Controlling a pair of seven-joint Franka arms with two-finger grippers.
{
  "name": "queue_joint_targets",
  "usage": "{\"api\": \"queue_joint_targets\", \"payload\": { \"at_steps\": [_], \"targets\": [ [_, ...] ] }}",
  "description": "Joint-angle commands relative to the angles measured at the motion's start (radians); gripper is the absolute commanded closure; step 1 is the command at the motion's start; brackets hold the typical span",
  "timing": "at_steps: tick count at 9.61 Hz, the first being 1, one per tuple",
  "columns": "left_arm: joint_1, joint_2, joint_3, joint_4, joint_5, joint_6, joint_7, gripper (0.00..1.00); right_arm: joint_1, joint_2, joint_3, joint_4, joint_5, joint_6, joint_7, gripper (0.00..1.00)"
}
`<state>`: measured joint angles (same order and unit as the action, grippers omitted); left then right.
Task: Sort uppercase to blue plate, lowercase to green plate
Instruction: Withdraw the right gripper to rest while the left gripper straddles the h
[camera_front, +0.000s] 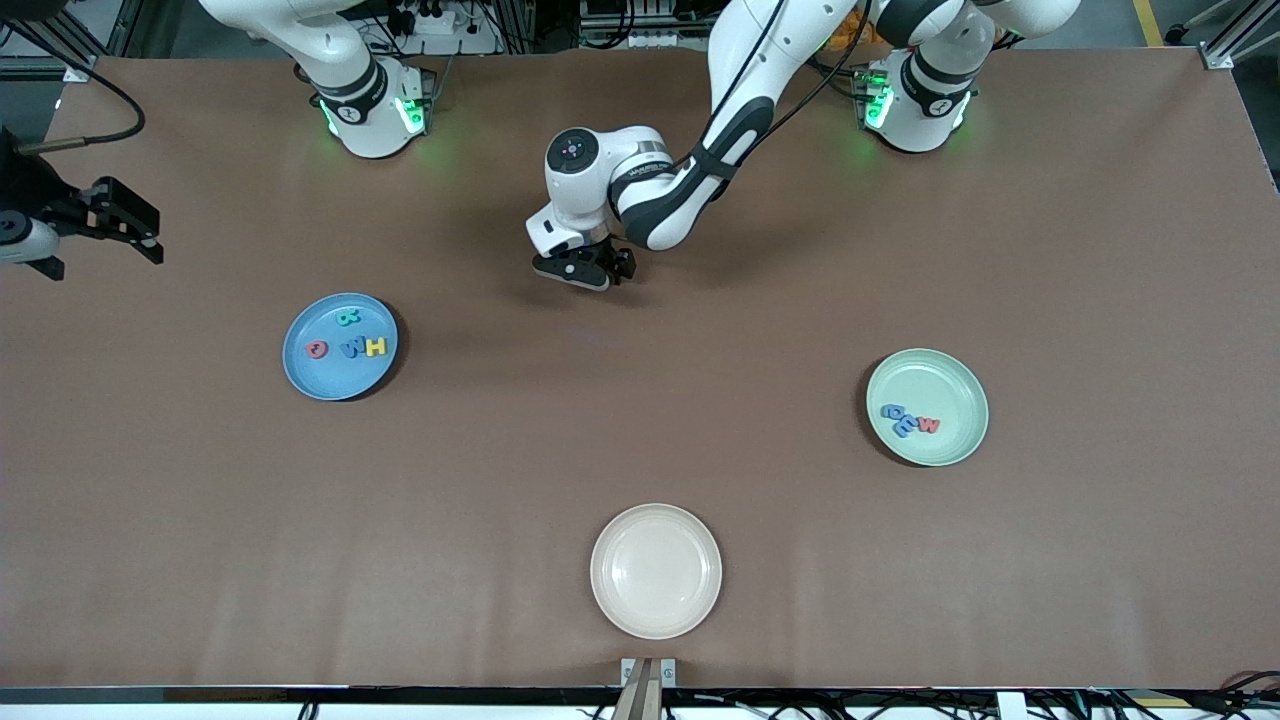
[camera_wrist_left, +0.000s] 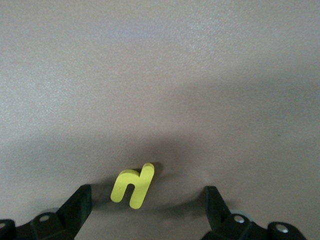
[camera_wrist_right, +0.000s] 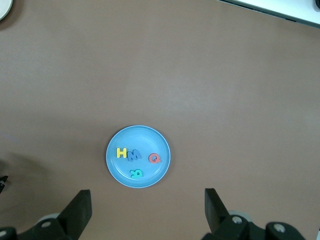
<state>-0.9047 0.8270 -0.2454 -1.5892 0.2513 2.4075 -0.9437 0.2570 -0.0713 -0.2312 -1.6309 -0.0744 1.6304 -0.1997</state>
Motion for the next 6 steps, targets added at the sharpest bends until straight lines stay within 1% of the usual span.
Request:
{"api": "queue_joint_targets", "payload": {
  "at_steps": [1,3,6],
  "targets": [
    [-0.017,0.018,0.017,0.02,0.014,0.015,-0.024,0.0,-0.016,-0.004,0.012,0.009,0.007,-0.012,0.017,0.0],
    [-0.017,0.021,0.017,0.021,0.019,0.015,-0.029,0.0,-0.027,-0.004,-0.003,0.006,0.028,-0.018,0.019,0.0],
    [-0.017,0.021,0.023,0.021,0.02,0.015,-0.03,0.0,-0.044,-0.007,-0.043,-0.006,0.033,-0.02,0.002,0.0]
  ]
}}
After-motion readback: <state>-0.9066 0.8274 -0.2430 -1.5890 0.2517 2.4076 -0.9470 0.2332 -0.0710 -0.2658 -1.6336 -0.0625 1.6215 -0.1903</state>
